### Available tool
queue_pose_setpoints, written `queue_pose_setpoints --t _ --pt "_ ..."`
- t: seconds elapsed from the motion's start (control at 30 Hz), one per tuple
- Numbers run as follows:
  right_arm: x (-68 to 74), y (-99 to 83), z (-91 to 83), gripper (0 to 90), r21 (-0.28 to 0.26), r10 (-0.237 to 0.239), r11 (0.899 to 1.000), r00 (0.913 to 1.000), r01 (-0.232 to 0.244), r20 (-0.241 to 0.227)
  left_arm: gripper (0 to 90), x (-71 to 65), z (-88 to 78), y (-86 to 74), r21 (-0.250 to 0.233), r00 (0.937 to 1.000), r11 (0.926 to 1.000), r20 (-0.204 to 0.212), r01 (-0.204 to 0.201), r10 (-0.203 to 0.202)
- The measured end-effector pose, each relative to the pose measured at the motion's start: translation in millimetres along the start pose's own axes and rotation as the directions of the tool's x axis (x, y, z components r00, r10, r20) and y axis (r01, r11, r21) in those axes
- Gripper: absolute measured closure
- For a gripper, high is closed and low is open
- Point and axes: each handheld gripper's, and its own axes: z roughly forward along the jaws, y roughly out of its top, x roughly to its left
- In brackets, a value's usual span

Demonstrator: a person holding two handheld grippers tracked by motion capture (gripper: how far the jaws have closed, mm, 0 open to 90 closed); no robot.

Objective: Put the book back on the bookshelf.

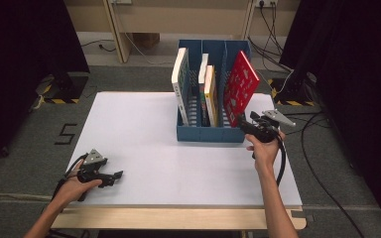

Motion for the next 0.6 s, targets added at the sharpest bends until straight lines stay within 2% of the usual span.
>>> queue_pose_setpoints --t 0.43,0.6 --pt "16.7 -7.8 -9.9 34.1 0.009 0.017 1.000 0.9988 -0.016 -0.046 13.2 0.1 0.0 0.0 0.000 1.0000 1.0000 0.000 0.000 0.000" --pt "21.1 -11.7 -11.2 33.8 0.016 0.007 1.000 0.9985 -0.006 -0.055 13.1 0.0 0.0 0.0 0.000 1.0000 1.0000 0.000 0.000 0.000"
